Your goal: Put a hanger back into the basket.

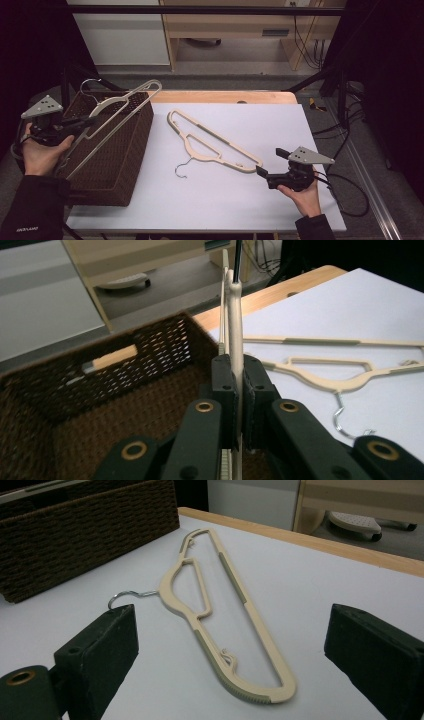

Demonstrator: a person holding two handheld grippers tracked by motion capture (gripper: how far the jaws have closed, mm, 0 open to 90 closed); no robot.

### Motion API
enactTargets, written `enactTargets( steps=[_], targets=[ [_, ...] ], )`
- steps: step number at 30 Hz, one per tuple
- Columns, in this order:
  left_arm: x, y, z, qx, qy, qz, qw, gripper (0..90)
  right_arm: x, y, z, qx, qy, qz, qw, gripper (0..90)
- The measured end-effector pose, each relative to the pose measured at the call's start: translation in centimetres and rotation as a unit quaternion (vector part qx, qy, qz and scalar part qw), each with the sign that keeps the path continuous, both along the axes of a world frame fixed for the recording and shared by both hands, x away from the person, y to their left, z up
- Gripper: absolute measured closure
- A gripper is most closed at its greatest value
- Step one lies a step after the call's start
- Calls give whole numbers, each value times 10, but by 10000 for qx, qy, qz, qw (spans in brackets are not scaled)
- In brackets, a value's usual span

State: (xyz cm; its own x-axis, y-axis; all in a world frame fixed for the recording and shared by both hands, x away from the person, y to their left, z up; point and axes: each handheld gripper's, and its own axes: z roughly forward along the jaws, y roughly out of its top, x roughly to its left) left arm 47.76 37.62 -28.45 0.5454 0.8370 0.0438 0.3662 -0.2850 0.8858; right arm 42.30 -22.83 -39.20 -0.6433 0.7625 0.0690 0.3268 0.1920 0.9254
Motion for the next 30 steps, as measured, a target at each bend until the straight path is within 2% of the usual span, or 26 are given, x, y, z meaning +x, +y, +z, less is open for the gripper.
enactTargets(
  steps=[1,3,4,6,9,19,23,30],
  targets=[
    [0,3,0,-85,-34,29,10000,862,0,1,0,8,6,-11,10000,72],
    [1,6,1,-90,-55,7,9999,862,0,1,-1,-24,13,-15,10000,71],
    [2,8,2,-48,-44,14,10000,862,0,1,-1,-36,10,-16,10000,71],
    [4,9,3,163,-29,64,9998,862,1,2,-1,-29,42,-18,10000,67],
    [9,14,2,325,92,144,9993,862,1,2,-1,-47,47,16,10000,67],
    [16,42,-18,121,378,135,9991,862,1,2,-2,-64,56,11,10000,67],
    [15,56,-25,85,531,232,9983,862,2,4,-3,-88,88,30,9999,66],
    [23,53,-53,118,855,244,9960,861,3,7,-6,-108,147,56,9998,67]
  ],
)
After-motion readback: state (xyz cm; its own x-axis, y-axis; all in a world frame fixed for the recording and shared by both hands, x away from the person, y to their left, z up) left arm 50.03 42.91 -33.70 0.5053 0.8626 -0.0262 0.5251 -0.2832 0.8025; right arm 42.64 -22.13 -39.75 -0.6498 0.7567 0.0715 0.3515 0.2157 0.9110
